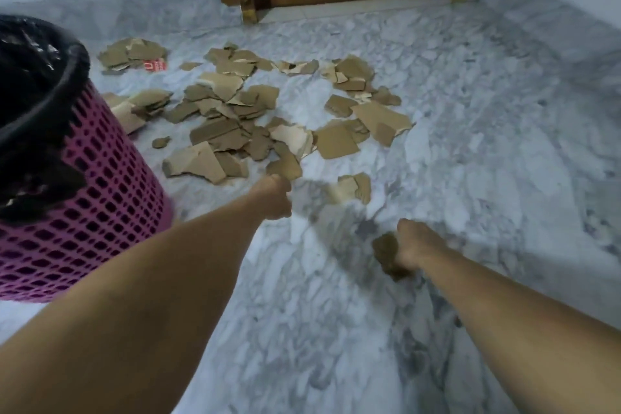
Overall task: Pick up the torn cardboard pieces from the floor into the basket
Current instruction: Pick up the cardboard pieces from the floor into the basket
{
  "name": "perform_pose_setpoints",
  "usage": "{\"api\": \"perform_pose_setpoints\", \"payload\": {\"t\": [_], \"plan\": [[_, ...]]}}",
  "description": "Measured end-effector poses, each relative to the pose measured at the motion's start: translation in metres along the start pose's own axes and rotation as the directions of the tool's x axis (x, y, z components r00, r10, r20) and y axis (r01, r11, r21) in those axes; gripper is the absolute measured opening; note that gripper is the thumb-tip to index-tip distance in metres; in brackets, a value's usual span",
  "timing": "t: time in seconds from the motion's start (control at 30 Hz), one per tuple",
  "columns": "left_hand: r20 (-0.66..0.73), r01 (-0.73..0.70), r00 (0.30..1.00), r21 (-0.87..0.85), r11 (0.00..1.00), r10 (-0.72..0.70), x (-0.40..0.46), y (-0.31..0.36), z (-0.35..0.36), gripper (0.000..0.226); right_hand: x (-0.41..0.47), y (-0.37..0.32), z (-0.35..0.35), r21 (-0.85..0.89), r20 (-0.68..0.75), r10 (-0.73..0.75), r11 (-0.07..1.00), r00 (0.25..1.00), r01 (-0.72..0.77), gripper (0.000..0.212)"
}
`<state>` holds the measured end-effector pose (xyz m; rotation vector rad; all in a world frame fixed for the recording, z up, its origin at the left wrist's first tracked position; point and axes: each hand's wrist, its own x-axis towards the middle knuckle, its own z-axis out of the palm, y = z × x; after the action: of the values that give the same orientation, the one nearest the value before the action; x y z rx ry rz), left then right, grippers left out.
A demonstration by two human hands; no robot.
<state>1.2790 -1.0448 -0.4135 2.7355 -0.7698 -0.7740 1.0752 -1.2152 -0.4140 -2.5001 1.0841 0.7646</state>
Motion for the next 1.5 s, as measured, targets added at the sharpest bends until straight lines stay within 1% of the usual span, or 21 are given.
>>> {"api": "perform_pose_setpoints", "payload": {"t": [0.03, 0.1, 0.17, 0.2, 0.27, 0.37, 0.47, 0.5, 0.6, 0.67, 0.73, 0.77, 0.83, 0.9, 0.97, 1.07, 1.13, 1.23, 1.3, 1.4, 1.5], "plan": [[-0.012, -0.017, 1.000, 0.024, 1.000, 0.017, 0.008, -0.002, 0.006, 0.045, 0.006, 0.000, 0.003, 0.001, -0.023, 0.014, 1.000, 1.000, -0.014, 0.044], [-0.035, -0.050, 0.998, 0.124, 0.991, 0.055, 0.024, -0.006, 0.017, 0.042, 0.021, -0.004, 0.002, -0.001, -0.028, 0.017, 1.000, 0.999, -0.017, 0.032], [-0.061, -0.078, 0.994, 0.190, 0.979, 0.092, 0.038, -0.010, 0.024, 0.044, 0.036, -0.011, -0.006, -0.038, -0.032, -0.025, 0.999, 0.999, 0.023, 0.016], [-0.076, -0.100, 0.990, 0.204, 0.974, 0.118, 0.044, -0.012, 0.026, 0.047, 0.042, -0.016, -0.011, -0.054, -0.043, -0.049, 0.997, 0.998, 0.047, 0.013], [-0.099, -0.132, 0.984, 0.152, 0.980, 0.148, 0.053, -0.014, 0.024, 0.048, 0.058, -0.026, -0.021, -0.069, -0.065, -0.097, 0.993, 0.993, 0.092, 0.026], [-0.098, -0.166, 0.981, -0.001, 0.986, 0.165, 0.067, -0.016, 0.019, 0.050, 0.075, -0.044, -0.028, -0.048, -0.061, -0.104, 0.994, 0.993, 0.102, 0.047], [-0.140, -0.184, 0.976, -0.124, 0.975, 0.167, 0.082, -0.018, 0.012, 0.032, 0.091, -0.058, -0.030, -0.056, -0.092, -0.190, 0.981, 0.978, 0.185, 0.052], [-0.187, -0.192, 0.968, -0.108, 0.975, 0.169, 0.087, -0.017, 0.011, 0.025, 0.096, -0.063, -0.031, -0.073, -0.102, -0.230, 0.972, 0.968, 0.224, 0.052], [-0.313, -0.131, 0.937, 0.095, 0.987, 0.155, 0.097, -0.015, 0.012, 0.019, 0.104, -0.075, -0.035, -0.092, -0.165, -0.283, 0.958, 0.945, 0.271, 0.047], [-0.275, -0.090, 0.956, 0.062, 0.994, 0.104, 0.100, -0.014, 0.015, 0.015, 0.110, -0.079, -0.038, -0.066, -0.170, -0.272, 0.962, 0.947, 0.265, 0.055], [-0.245, -0.088, 0.966, -0.022, 0.996, 0.080, 0.105, -0.013, 0.013, 0.029, 0.115, -0.079, -0.041, -0.074, -0.145, -0.269, 0.963, 0.952, 0.261, 0.058], [-0.232, -0.083, 0.970, -0.037, 0.996, 0.072, 0.108, -0.012, 0.012, 0.041, 0.117, -0.076, -0.042, -0.078, -0.125, -0.278, 0.960, 0.953, 0.270, 0.050], [-0.196, -0.070, 0.978, -0.020, 0.997, 0.064, 0.117, -0.012, 0.007, 0.063, 0.113, -0.070, -0.049, -0.071, -0.034, -0.303, 0.951, 0.952, 0.300, 0.022], [-0.144, -0.088, 0.986, 0.010, 0.996, 0.088, 0.121, -0.009, 0.005, 0.074, 0.100, -0.063, -0.056, -0.097, 0.104, -0.310, 0.943, 0.945, 0.320, 0.023], [-0.111, -0.079, 0.990, 0.046, 0.996, 0.084, 0.121, -0.007, 0.004, 0.072, 0.085, -0.055, -0.056, -0.186, 0.228, -0.274, 0.929, 0.934, 0.318, 0.018], [-0.090, -0.054, 0.994, 0.047, 0.997, 0.058, 0.123, -0.002, 0.000, 0.075, 0.070, -0.039, -0.041, -0.283, 0.295, -0.185, 0.920, 0.937, 0.271, 0.043], [-0.091, -0.045, 0.995, 0.063, 0.997, 0.051, 0.123, 0.002, 0.000, 0.076, 0.059, -0.035, -0.028, -0.240, 0.263, -0.162, 0.944, 0.951, 0.228, 0.051], [-0.138, -0.006, 0.990, 0.172, 0.985, 0.030, 0.120, 0.007, -0.001, 0.073, 0.045, -0.036, -0.011, -0.210, 0.121, -0.161, 0.960, 0.980, 0.184, 0.055], [-0.144, 0.001, 0.989, 0.216, 0.976, 0.031, 0.119, 0.009, -0.002, 0.075, 0.042, -0.036, -0.005, -0.175, 0.063, -0.155, 0.971, 0.986, 0.164, 0.056], [-0.109, -0.032, 0.993, 0.189, 0.982, 0.053, 0.121, 0.008, -0.003, 0.079, 0.043, -0.034, -0.010, -0.077, 0.077, -0.143, 0.986, 0.987, 0.149, 0.053], [-0.127, -0.066, 0.988, 0.139, 0.988, 0.084, 0.118, 0.009, -0.004, 0.079, 0.048, -0.036, -0.023, -0.065, 0.094, -0.163, 0.983, 0.982, 0.170, 0.045]]}}
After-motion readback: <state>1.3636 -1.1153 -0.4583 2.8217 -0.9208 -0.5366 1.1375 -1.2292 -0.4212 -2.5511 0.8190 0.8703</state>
